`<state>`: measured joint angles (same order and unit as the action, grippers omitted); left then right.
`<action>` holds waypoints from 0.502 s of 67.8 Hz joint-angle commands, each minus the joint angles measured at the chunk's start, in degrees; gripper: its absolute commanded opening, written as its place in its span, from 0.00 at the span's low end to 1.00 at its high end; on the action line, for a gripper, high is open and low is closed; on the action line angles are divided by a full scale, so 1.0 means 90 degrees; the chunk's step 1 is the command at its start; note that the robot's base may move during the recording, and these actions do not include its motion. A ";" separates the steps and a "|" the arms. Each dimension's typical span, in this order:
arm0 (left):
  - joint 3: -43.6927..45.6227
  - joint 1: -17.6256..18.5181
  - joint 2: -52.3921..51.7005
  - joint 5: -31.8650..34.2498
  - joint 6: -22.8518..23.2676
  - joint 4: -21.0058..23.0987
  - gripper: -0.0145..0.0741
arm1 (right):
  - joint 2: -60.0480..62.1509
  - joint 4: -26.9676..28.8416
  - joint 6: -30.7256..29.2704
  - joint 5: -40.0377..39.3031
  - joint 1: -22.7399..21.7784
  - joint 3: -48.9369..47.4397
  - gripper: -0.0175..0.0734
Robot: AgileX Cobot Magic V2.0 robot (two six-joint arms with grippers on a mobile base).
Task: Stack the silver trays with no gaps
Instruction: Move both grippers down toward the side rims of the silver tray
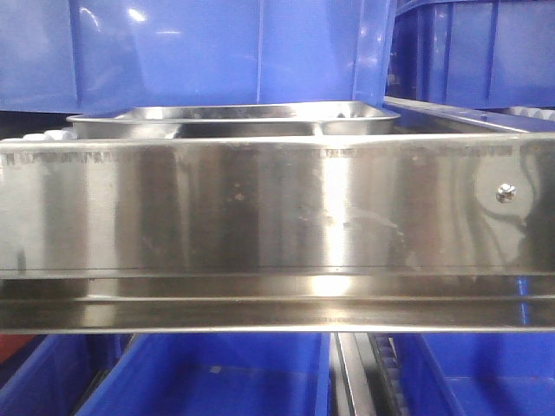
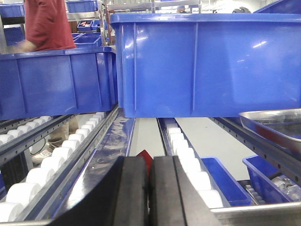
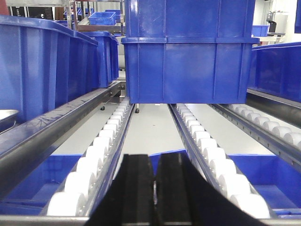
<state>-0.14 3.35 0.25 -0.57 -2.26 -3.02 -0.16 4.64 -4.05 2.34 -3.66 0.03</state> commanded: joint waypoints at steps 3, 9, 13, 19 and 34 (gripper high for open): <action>0.0015 -0.0031 -0.0027 0.0124 -0.0006 -0.0016 0.18 | 0.0018 -0.0026 0.0009 -0.0125 -0.0017 -0.0004 0.17; 0.0015 -0.0031 -0.0027 0.0124 -0.0006 -0.0016 0.18 | 0.0018 -0.0026 0.0009 -0.0125 -0.0017 -0.0004 0.17; 0.0015 -0.0031 -0.0027 0.0124 -0.0006 -0.0016 0.18 | 0.0018 -0.0026 0.0009 -0.0125 -0.0017 -0.0004 0.17; 0.0015 -0.0031 -0.0027 0.0124 -0.0006 -0.0016 0.18 | 0.0018 -0.0026 0.0009 -0.0125 -0.0017 -0.0004 0.17; 0.0015 -0.0031 -0.0027 0.0165 -0.0006 -0.0016 0.18 | 0.0018 -0.0026 0.0009 -0.0215 -0.0017 -0.0004 0.17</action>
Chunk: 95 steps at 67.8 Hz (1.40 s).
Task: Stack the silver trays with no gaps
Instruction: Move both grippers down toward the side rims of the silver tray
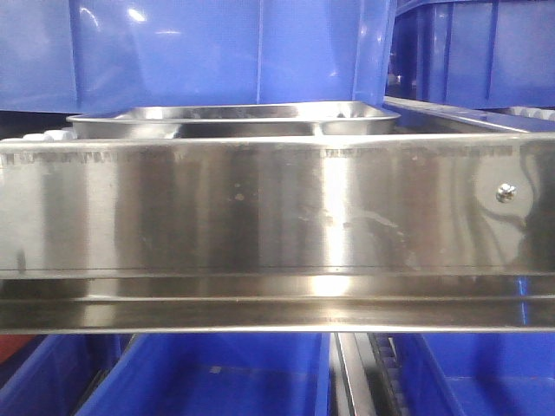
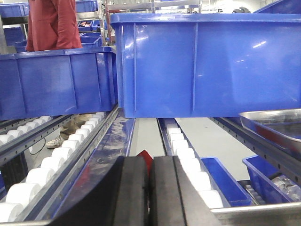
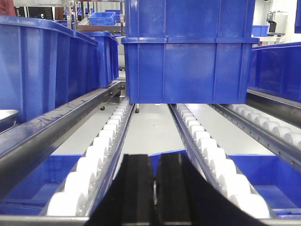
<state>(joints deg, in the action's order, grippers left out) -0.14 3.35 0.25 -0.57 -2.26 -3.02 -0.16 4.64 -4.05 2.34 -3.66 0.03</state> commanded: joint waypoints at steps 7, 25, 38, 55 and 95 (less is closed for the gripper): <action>0.0015 -0.0031 -0.0027 0.0303 -0.0006 -0.0016 0.18 | 0.0018 -0.0026 0.0009 -0.0584 -0.0017 -0.0004 0.17; 0.0218 -0.0031 -0.0027 0.0785 -0.0016 -0.0029 0.18 | 0.0018 0.0296 0.0326 -0.1822 -0.0017 -0.0273 0.17; 0.1488 -0.0031 -0.0027 -0.0352 -0.0016 -0.0891 0.18 | 0.0018 0.0296 0.0326 0.0266 -0.0017 -0.1803 0.17; 0.3410 -0.0031 0.1135 -0.2898 -0.0016 -0.0792 0.18 | -0.1061 0.0364 0.0326 0.2354 -0.0017 -0.3401 0.17; 0.5624 -0.0031 0.4647 -0.4457 -0.0016 0.0010 0.18 | -0.4530 0.0594 0.0326 0.5151 -0.0017 -0.5702 0.17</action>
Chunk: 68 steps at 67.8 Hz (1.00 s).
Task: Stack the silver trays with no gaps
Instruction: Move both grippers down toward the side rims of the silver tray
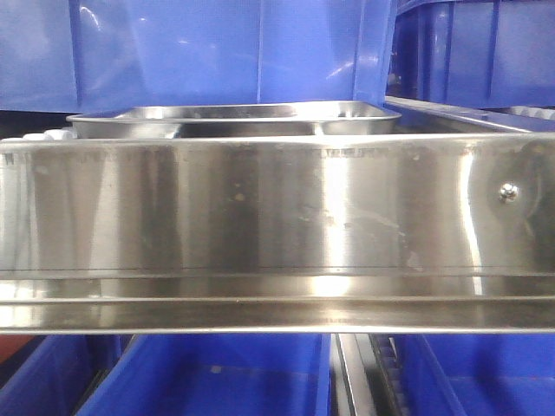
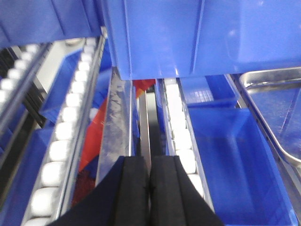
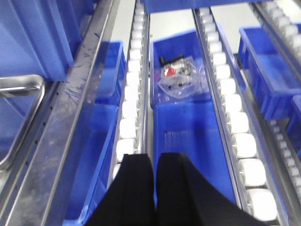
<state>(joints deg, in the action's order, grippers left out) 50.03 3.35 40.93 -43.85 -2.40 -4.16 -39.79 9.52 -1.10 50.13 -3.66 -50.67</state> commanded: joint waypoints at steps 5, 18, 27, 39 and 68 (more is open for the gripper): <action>0.0050 -0.0031 0.0270 0.0834 -0.0001 0.0289 0.18 | -0.0264 0.0086 -0.0002 -0.0523 -0.0017 -0.0068 0.17; 0.0432 -0.0031 0.1059 0.0584 0.0637 0.0319 0.15 | -0.0795 0.0328 0.0122 -0.0551 0.0016 -0.0273 0.17; 0.0943 0.0445 0.1740 0.0363 0.0720 0.0462 0.15 | -0.1453 0.0312 0.0352 -0.0252 0.0428 -0.0716 0.18; 0.1335 0.1681 0.2516 0.0299 0.2440 -0.0563 0.15 | -0.2400 -0.0496 0.1920 -0.0123 0.1442 -0.1368 0.18; 0.3059 0.2780 0.4641 -0.1766 0.4125 -0.1699 0.15 | -0.5121 -0.1980 0.3446 0.1726 0.3668 -0.3524 0.18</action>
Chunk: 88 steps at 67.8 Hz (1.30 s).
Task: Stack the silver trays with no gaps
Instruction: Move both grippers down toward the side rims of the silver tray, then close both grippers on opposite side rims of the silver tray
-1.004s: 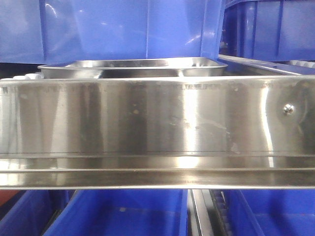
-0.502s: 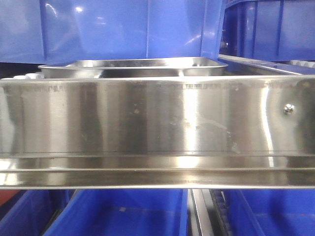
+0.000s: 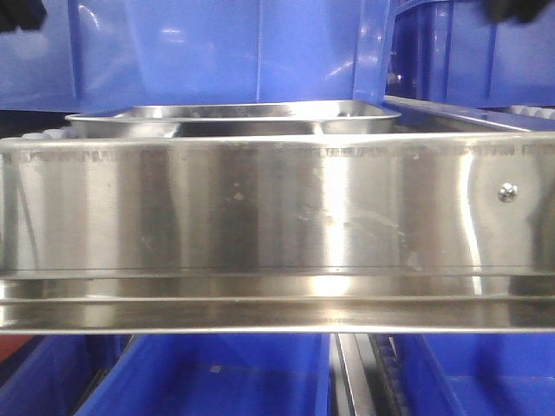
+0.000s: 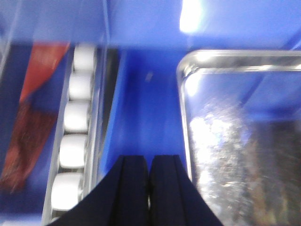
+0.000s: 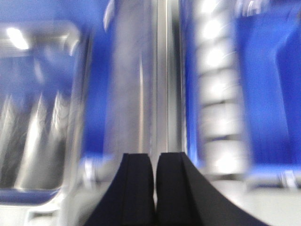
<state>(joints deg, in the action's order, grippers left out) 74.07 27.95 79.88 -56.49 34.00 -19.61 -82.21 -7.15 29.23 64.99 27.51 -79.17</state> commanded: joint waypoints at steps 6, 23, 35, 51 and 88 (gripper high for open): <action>0.0675 0.0047 0.0586 -0.0527 0.0081 0.0046 0.15 | -0.0848 -0.0051 0.0149 0.0103 0.0323 -0.0760 0.18; 0.1003 0.0047 0.1011 -0.0410 0.0081 0.0509 0.16 | -0.1746 0.0104 0.0149 0.0246 0.0326 -0.1256 0.18; 0.1003 0.0047 0.1092 -0.0109 0.0081 0.0593 0.16 | -0.1831 0.0087 0.0149 0.0090 0.0326 -0.1268 0.18; 0.1003 0.0047 0.1292 -0.0123 0.0081 0.0608 0.16 | -0.1834 0.0087 0.0162 0.0162 0.0326 -0.1268 0.18; 0.0991 0.0035 0.1682 -0.0145 0.0081 0.0648 0.49 | -0.1937 0.0296 0.0316 0.0007 0.0326 -0.1268 0.47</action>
<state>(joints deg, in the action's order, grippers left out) 82.66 27.95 94.35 -57.77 34.46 -13.76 -99.58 -4.93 31.59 66.41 30.34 -90.16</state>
